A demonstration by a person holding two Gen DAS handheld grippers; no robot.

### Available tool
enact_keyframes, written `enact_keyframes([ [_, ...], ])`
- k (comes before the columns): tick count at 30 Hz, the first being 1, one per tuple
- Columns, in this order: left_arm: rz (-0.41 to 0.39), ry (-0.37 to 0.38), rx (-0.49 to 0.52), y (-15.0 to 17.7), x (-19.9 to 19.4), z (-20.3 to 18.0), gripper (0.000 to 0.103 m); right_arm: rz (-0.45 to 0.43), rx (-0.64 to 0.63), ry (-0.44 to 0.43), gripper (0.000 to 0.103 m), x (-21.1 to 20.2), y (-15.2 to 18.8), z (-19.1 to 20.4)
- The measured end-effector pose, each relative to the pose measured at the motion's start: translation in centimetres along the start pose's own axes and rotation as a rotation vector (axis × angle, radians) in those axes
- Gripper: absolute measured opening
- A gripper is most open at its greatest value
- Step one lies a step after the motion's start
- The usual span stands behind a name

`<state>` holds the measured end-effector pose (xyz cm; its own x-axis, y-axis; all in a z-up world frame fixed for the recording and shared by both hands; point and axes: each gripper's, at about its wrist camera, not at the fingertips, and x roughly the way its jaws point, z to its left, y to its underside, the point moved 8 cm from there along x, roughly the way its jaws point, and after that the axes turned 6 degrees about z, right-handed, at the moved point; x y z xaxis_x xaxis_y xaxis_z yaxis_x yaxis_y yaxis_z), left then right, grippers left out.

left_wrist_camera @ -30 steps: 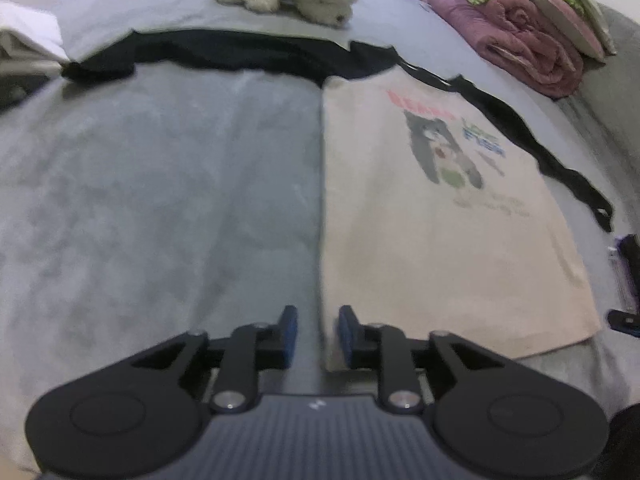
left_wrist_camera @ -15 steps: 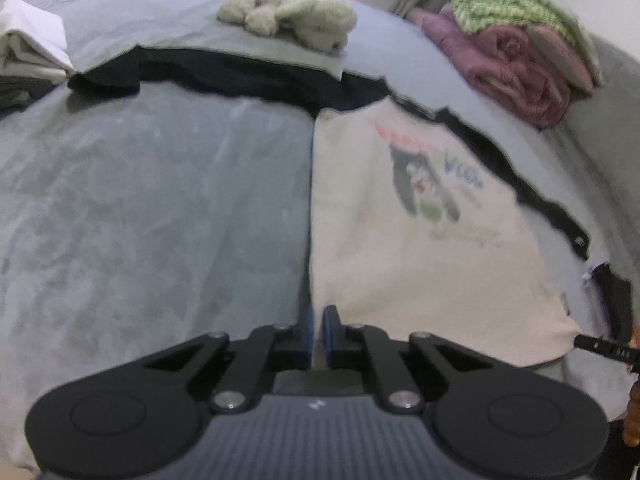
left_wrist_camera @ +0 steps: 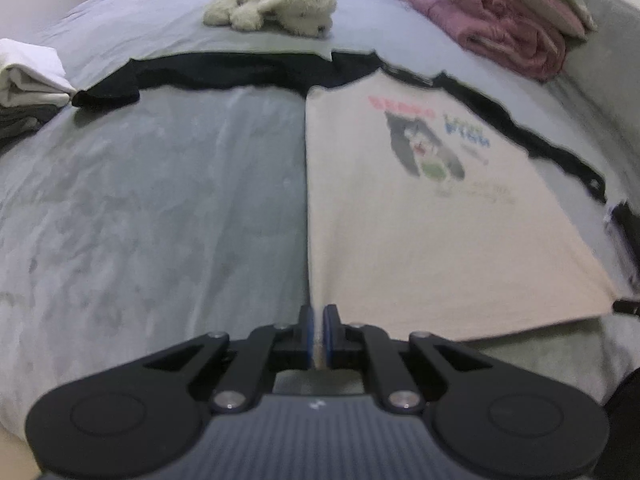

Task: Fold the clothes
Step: 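Release the hem with the right gripper and move both grippers over the shirt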

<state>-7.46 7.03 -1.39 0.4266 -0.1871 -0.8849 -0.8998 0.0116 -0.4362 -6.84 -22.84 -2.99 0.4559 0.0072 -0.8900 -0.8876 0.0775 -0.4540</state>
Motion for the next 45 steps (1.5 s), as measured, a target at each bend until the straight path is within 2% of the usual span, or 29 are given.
enact_keyframes([
  [2, 0.035, -0.006, 0.012, 0.4, 1.0, 0.1, 0.006, 0.007, -0.017, 0.004, 0.010, 0.4, -0.2, 0.0],
  [4, 0.054, 0.002, -0.003, 0.4, 1.5, 0.7, 0.016, 0.010, -0.032, -0.003, 0.012, 0.7, -0.3, -0.2],
  [5, 0.053, 0.006, -0.020, 0.3, 1.5, 1.1, 0.024, 0.010, -0.039, -0.001, 0.012, 0.7, -0.3, -0.2],
  [6, 0.040, 0.009, -0.043, -0.1, 1.2, 1.5, 0.030, 0.005, -0.044, 0.001, 0.014, 0.5, -0.4, -0.3],
  [10, -0.019, -0.004, -0.099, -2.3, 0.1, 3.0, 0.038, -0.065, -0.013, 0.000, 0.017, -0.5, -1.7, -1.9],
  [14, -0.051, 0.005, -0.130, -5.4, 0.7, 2.3, 0.040, -0.108, 0.052, 0.001, 0.017, 0.1, -3.9, -3.8],
  [18, -0.072, 0.034, -0.094, -8.6, 2.5, -1.0, 0.041, -0.142, 0.085, 0.002, 0.017, 1.8, -6.3, -4.5],
  [24, -0.108, 0.045, 0.038, -13.2, 6.8, -6.0, 0.048, -0.207, -0.009, 0.117, 0.017, 4.5, -10.4, -5.4],
  [27, -0.138, 0.040, 0.076, -15.2, 9.1, -6.8, 0.049, -0.236, -0.076, 0.167, 0.017, 6.3, -12.5, -6.1],
  [30, -0.159, 0.014, 0.087, -15.9, 10.1, -6.4, 0.050, -0.236, -0.149, 0.247, 0.018, 8.4, -14.4, -7.9],
  [34, -0.189, -0.020, 0.100, -16.8, 11.6, -5.9, 0.054, -0.232, -0.243, 0.352, 0.042, 11.7, -16.9, -10.0],
  [38, -0.198, -0.031, 0.096, -17.3, 12.4, -5.5, 0.056, -0.236, -0.307, 0.418, 0.042, 14.9, -19.1, -10.5],
  [40, -0.201, -0.034, 0.105, -17.2, 12.4, -5.5, 0.056, -0.254, -0.388, 0.458, 0.042, 16.0, -20.1, -9.8],
  [42, -0.203, -0.037, 0.114, -17.2, 12.3, -5.6, 0.056, -0.244, -0.441, 0.487, 0.032, 16.7, -20.9, -9.5],
  [43, -0.205, -0.038, 0.119, -17.2, 12.3, -5.6, 0.056, -0.233, -0.443, 0.495, 0.012, 17.0, -21.3, -9.9],
  [44, -0.206, -0.039, 0.121, -17.2, 12.2, -5.6, 0.056, -0.221, -0.430, 0.502, 0.000, 17.0, -21.8, -10.5],
  [45, -0.207, -0.038, 0.117, -17.2, 12.2, -5.6, 0.056, -0.220, -0.410, 0.507, 0.000, 16.8, -22.3, -11.1],
])
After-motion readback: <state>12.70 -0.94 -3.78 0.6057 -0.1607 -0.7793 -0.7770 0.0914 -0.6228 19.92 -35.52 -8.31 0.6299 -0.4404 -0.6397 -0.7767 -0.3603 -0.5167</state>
